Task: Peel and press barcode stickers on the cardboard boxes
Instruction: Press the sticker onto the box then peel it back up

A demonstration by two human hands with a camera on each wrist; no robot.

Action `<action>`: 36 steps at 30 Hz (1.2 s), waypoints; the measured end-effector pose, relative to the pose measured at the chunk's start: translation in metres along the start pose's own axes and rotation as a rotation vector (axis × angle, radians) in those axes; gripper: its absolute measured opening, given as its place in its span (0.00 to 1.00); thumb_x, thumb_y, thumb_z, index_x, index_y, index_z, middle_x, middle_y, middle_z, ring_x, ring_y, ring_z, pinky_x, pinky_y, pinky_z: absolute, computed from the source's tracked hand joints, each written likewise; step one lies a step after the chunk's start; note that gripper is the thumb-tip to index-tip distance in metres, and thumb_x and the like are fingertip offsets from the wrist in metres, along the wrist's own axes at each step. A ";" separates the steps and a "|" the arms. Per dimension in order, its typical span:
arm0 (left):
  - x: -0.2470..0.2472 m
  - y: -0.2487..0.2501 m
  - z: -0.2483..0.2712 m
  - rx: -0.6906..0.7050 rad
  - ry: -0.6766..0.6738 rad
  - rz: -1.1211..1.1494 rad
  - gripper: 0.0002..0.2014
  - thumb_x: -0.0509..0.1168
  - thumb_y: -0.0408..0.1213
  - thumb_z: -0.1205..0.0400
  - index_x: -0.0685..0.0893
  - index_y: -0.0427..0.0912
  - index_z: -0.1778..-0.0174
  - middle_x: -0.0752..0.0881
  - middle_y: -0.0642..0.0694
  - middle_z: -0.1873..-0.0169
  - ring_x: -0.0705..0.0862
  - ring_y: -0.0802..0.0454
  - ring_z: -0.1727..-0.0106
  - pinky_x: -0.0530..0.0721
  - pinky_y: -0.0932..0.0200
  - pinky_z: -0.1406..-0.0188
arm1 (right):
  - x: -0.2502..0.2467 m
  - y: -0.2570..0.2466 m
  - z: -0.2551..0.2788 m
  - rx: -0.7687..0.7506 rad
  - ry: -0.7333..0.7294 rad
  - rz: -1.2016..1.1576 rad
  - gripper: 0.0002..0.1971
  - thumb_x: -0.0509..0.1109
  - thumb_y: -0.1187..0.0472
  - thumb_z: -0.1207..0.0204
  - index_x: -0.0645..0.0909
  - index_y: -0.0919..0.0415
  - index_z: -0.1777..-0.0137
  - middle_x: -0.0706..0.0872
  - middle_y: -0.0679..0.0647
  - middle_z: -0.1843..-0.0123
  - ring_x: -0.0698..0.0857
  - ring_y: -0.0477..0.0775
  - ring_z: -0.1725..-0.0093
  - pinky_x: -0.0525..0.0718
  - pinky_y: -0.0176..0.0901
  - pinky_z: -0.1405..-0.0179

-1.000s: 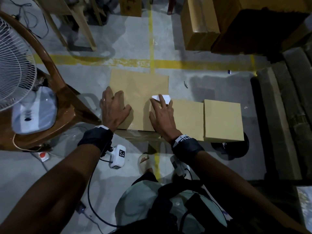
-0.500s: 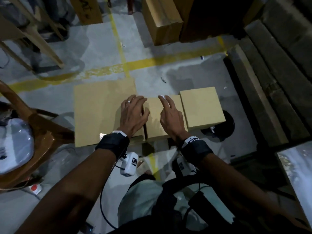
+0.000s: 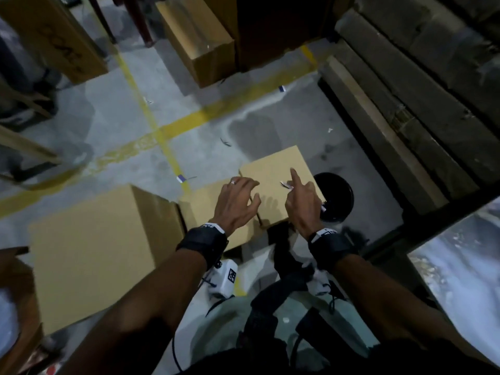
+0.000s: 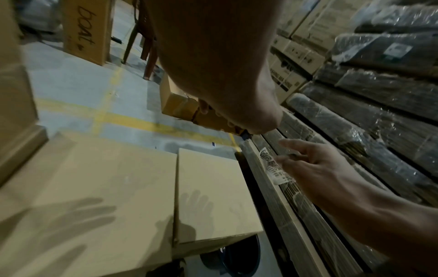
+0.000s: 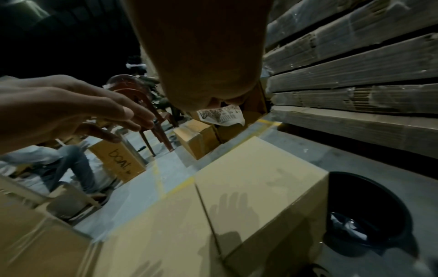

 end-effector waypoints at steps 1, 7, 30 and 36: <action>0.012 0.008 -0.015 0.005 -0.035 -0.007 0.20 0.59 0.46 0.18 0.86 0.42 0.36 0.88 0.45 0.41 0.81 0.40 0.36 0.82 0.43 0.43 | -0.003 0.017 -0.014 0.008 0.004 0.008 0.33 0.61 0.67 0.19 0.65 0.52 0.13 0.83 0.67 0.44 0.80 0.70 0.46 0.74 0.51 0.57; 0.073 0.047 -0.092 -0.004 -0.193 -0.015 0.22 0.57 0.48 0.17 0.86 0.42 0.35 0.87 0.45 0.39 0.79 0.40 0.34 0.81 0.43 0.42 | -0.014 0.109 -0.078 0.106 -0.032 -0.017 0.28 0.62 0.69 0.21 0.75 0.56 0.21 0.86 0.67 0.45 0.82 0.69 0.41 0.83 0.57 0.48; 0.318 0.120 -0.244 0.256 -0.533 -0.069 0.25 0.49 0.51 0.17 0.85 0.42 0.36 0.85 0.46 0.39 0.79 0.45 0.39 0.82 0.46 0.41 | 0.101 0.402 -0.148 0.538 0.101 -0.301 0.16 0.67 0.49 0.27 0.86 0.59 0.67 0.87 0.61 0.66 0.87 0.63 0.61 0.74 0.39 0.60; 0.341 0.112 -0.251 0.228 -0.565 -0.012 0.24 0.53 0.50 0.17 0.86 0.43 0.35 0.85 0.47 0.40 0.78 0.45 0.38 0.83 0.42 0.44 | 0.116 0.409 -0.161 0.489 0.098 -0.286 0.19 0.58 0.63 0.23 0.81 0.67 0.73 0.82 0.66 0.75 0.83 0.66 0.77 0.73 0.46 0.75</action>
Point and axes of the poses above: each hand's wrist, its own z-axis away from the middle knuckle, its own x-axis out of the palm, y = z × x, the point moved 10 cm from there along -z, towards the middle knuckle
